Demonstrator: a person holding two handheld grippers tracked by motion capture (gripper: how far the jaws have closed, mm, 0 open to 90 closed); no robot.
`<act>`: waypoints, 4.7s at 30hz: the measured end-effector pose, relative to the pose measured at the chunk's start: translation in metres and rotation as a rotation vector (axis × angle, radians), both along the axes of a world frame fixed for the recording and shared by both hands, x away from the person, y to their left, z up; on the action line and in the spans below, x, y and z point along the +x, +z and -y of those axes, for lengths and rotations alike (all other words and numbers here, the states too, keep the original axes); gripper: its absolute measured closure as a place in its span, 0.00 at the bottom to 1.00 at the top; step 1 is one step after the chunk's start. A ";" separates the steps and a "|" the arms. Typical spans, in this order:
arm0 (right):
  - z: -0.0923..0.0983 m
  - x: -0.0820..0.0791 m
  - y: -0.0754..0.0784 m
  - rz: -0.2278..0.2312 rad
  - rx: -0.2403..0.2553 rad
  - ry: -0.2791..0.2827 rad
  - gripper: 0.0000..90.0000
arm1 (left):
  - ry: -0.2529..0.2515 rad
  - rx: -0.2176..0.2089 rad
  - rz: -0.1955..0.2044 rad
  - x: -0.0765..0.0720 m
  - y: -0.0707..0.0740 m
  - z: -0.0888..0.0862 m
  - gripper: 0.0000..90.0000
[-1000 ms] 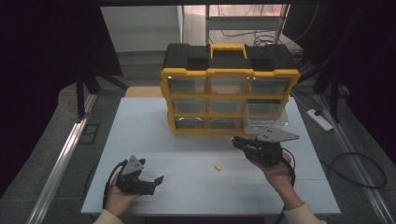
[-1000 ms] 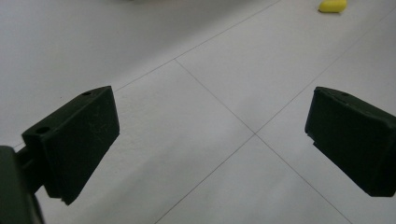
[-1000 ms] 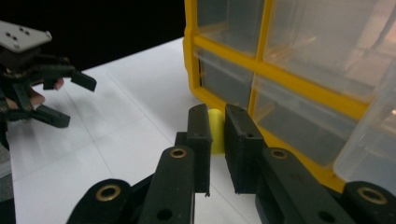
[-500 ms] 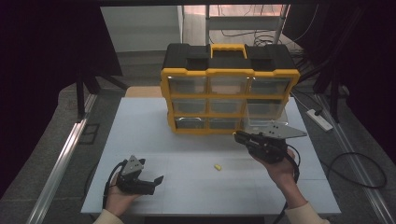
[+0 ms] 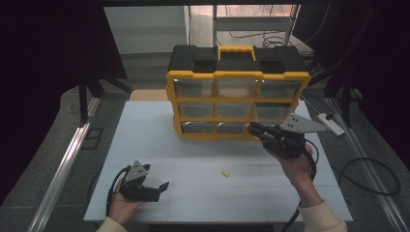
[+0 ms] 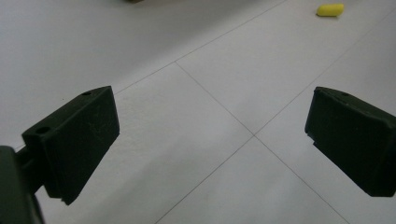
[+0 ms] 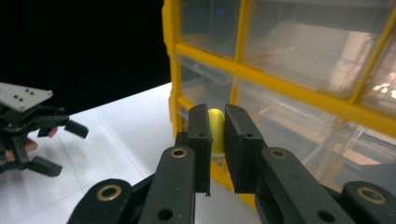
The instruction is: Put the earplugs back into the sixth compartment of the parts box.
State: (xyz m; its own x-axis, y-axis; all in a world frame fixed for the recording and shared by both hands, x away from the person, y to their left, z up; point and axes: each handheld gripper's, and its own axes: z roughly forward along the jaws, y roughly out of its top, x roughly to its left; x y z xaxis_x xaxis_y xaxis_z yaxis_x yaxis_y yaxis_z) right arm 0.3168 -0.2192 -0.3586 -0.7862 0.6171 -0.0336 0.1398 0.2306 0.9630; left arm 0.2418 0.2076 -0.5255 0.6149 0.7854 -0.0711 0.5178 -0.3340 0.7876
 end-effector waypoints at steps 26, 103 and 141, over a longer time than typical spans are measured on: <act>0.043 0.050 0.004 -0.034 -0.098 -0.266 0.90 | 0.005 0.007 -0.003 0.001 -0.001 0.000 0.03; -0.048 -0.001 -0.081 -0.233 -0.264 0.087 0.27 | 0.003 0.013 0.006 -0.001 0.000 0.001 0.03; -0.080 0.024 -0.154 -0.416 -0.546 0.067 0.31 | -0.002 0.017 0.002 -0.001 -0.001 0.002 0.03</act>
State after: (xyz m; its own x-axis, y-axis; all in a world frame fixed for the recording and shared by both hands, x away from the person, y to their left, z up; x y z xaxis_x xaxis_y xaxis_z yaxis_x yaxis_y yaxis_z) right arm 0.3408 -0.1391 -0.5125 -0.8371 0.5469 -0.0130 0.4408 0.6883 0.5761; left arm 0.2405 0.2059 -0.5262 0.6163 0.7855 -0.0564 0.5155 -0.3483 0.7829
